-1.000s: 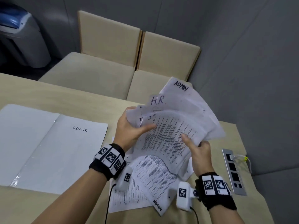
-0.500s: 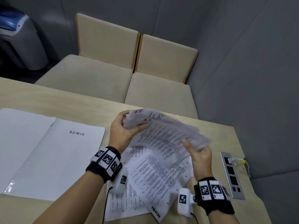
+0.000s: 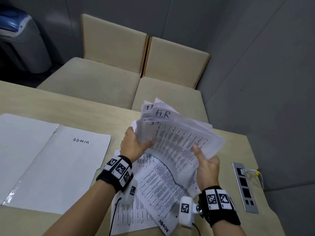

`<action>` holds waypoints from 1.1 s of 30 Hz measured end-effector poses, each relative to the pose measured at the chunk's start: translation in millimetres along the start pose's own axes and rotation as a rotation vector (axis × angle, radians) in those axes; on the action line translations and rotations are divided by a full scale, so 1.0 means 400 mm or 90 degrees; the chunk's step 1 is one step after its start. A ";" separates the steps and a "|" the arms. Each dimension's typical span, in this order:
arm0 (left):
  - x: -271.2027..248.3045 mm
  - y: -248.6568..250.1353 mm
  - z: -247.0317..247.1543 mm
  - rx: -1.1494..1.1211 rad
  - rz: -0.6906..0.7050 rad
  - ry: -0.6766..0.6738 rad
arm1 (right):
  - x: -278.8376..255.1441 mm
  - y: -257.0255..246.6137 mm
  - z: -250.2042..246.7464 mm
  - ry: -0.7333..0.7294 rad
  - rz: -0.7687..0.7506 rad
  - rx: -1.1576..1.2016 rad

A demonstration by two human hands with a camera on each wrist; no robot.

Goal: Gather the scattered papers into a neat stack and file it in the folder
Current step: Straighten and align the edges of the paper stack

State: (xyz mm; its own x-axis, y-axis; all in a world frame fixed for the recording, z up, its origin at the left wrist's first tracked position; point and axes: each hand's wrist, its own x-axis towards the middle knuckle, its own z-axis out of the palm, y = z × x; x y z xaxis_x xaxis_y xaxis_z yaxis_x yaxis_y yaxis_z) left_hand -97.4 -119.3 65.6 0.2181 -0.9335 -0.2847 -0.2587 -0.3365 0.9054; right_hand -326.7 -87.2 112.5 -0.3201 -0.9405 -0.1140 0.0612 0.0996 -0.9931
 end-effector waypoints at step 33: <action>-0.045 0.011 0.014 -0.237 0.177 0.071 | 0.011 0.078 -0.049 -0.090 0.046 -0.094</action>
State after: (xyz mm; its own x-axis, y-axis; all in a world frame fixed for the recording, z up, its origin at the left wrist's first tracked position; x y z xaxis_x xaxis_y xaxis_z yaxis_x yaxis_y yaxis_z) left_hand -107.6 -104.8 73.1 0.2941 -0.9558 0.0009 0.0294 0.0099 0.9995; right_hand -344.8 -81.6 80.6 -0.1838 -0.9642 -0.1912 -0.0633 0.2057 -0.9766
